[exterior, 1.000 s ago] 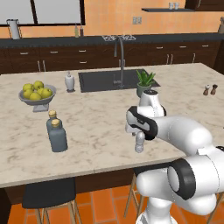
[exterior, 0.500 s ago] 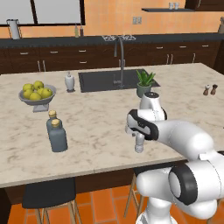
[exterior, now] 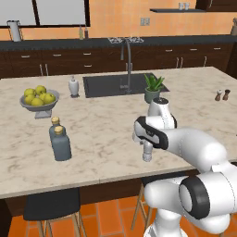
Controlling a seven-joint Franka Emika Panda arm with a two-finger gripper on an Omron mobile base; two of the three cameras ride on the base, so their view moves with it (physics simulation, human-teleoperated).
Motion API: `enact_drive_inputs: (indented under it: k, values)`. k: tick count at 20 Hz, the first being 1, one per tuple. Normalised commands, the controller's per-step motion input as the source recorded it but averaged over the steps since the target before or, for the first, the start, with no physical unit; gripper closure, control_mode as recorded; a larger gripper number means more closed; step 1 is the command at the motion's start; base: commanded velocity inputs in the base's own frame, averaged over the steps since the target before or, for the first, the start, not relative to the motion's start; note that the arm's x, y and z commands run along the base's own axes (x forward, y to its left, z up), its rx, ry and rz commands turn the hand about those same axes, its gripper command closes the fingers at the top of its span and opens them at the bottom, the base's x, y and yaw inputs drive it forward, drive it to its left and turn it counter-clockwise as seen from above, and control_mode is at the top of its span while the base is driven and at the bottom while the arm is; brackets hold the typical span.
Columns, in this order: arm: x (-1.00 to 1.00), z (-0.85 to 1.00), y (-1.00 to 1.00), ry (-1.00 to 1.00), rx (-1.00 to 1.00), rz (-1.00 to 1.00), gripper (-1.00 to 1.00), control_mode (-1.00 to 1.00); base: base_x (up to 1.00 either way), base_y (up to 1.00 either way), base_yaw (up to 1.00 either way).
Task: Move the plastic bottles in the middle to the plastics group, and the glass bottles in the middle to the glass group.
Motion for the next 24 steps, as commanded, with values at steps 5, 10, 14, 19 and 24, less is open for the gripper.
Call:
enact_drive_inputs:
  k: [5,10,14,19,24]
  values:
    - [0.0,0.0,0.0,0.0,0.0,0.0,1.0,-1.0,0.0,0.0,0.0]
    - [0.0,0.0,0.0,0.0,0.0,0.0,1.0,-1.0,0.0,0.0,0.0]
    - [-0.36,0.26,-0.05,0.0,0.0,0.0,1.0,-1.0,0.0,0.0,0.0]
    - [-0.96,0.61,-0.37,0.0,0.0,0.0,1.0,-1.0,0.0,0.0,0.0]
    - [-0.69,0.42,-0.78,0.01,0.0,0.0,1.0,-1.0,0.0,0.0,0.0]
